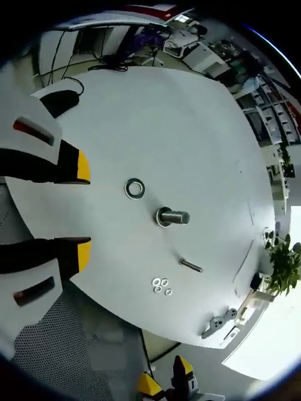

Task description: Place the washer onto the threaded stud by aligning its center hole with the stud, sliding it down to the base, and recovering from edge contact or off-axis alignment until the washer reaches the visible bottom stop.

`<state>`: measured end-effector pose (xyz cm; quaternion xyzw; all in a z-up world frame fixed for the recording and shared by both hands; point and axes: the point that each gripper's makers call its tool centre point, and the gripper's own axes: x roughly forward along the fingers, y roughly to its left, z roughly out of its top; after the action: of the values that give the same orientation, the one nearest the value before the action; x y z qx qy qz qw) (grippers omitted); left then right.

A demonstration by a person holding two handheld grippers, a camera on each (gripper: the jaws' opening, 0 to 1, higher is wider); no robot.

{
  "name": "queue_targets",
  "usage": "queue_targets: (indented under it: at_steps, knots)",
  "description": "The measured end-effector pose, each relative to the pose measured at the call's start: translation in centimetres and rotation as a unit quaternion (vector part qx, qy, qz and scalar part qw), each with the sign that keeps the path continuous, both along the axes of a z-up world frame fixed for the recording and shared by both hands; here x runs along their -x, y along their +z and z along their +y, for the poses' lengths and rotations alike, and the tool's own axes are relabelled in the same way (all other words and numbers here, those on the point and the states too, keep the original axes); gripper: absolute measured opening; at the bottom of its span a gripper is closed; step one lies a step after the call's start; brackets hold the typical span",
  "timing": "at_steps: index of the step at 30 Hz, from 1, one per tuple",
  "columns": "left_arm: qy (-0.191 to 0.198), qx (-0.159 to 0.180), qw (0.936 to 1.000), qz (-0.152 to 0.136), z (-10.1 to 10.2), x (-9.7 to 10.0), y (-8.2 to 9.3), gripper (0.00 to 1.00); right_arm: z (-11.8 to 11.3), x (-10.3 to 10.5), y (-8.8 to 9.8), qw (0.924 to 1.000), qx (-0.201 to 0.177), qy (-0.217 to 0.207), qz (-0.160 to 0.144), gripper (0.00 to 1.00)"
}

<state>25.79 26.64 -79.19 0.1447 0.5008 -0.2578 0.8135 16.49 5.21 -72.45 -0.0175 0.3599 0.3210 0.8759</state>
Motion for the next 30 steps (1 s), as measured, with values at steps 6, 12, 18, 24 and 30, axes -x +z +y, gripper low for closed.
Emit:
queue_targets:
  at_steps: [6,12,18,24,30]
  knots:
    - [-0.001,-0.006,0.9999,0.008,-0.2,-0.7,-0.3,0.32,0.0,-0.1,0.0,1.0000,-0.002,0.000,0.000,0.43]
    - [-0.007,-0.011,0.9997,0.019,-0.6,-1.5,-0.9,0.32,0.0,-0.1,0.1,1.0000,-0.005,-0.001,-0.001,0.43]
    - [-0.017,-0.008,0.9992,0.036,-1.5,-2.6,-2.0,0.32,-0.1,0.0,0.0,1.0000,0.000,-0.004,-0.001,0.43]
    - [-0.031,-0.013,0.9984,0.045,-2.6,-3.8,-2.6,0.32,-0.1,-0.1,-0.1,1.0000,0.003,-0.002,0.002,0.43]
    - [-0.040,-0.018,0.9979,0.049,-2.8,-5.1,-2.9,0.32,-0.8,-0.3,-0.6,0.9997,0.017,-0.018,0.006,0.43]
